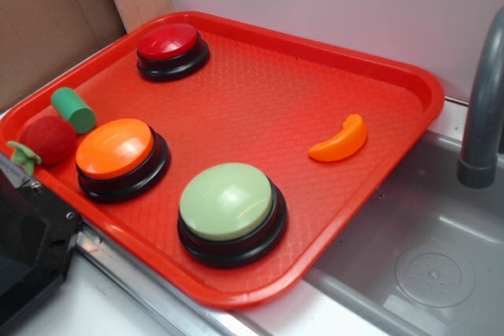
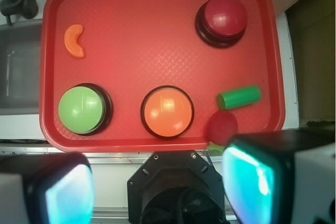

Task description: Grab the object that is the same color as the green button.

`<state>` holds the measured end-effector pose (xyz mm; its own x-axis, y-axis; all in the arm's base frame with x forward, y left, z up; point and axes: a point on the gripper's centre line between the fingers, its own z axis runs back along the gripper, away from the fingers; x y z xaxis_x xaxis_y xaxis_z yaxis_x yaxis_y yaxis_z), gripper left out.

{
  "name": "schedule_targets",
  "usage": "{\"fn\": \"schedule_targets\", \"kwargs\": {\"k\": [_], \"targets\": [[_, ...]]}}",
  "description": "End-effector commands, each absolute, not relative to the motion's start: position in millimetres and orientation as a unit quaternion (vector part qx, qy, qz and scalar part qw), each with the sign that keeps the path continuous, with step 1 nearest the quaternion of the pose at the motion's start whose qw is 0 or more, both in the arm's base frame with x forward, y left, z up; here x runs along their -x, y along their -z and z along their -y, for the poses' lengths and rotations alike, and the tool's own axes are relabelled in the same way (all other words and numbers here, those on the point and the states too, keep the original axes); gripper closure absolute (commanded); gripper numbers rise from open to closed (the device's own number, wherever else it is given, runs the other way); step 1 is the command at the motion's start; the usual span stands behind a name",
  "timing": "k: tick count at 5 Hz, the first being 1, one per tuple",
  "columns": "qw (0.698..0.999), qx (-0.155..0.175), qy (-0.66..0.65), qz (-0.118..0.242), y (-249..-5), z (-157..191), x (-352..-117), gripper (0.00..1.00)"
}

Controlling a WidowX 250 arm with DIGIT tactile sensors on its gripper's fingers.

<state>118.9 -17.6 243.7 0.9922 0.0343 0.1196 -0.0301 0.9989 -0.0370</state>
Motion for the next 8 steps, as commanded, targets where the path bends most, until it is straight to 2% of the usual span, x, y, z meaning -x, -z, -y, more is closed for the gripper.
{"fn": "schedule_targets", "kwargs": {"k": [1, 3, 4, 5, 6, 7, 8], "targets": [[0.998, 0.018, -0.016, 0.060, -243.7, 17.6, -118.9, 0.00], [0.977, 0.006, -0.198, 0.085, -192.7, -11.3, -128.7, 0.00], [0.950, -0.031, -0.303, 0.063, -164.8, -37.2, -135.7, 0.00], [0.923, -0.033, -0.378, 0.060, -138.9, -61.4, -137.9, 0.00], [0.881, -0.086, -0.458, 0.084, -109.6, -78.3, -139.0, 0.00], [0.847, -0.098, -0.512, 0.107, -85.5, -89.2, -144.2, 0.00], [0.820, -0.145, -0.535, 0.142, -63.6, -98.6, -150.2, 0.00]]}}
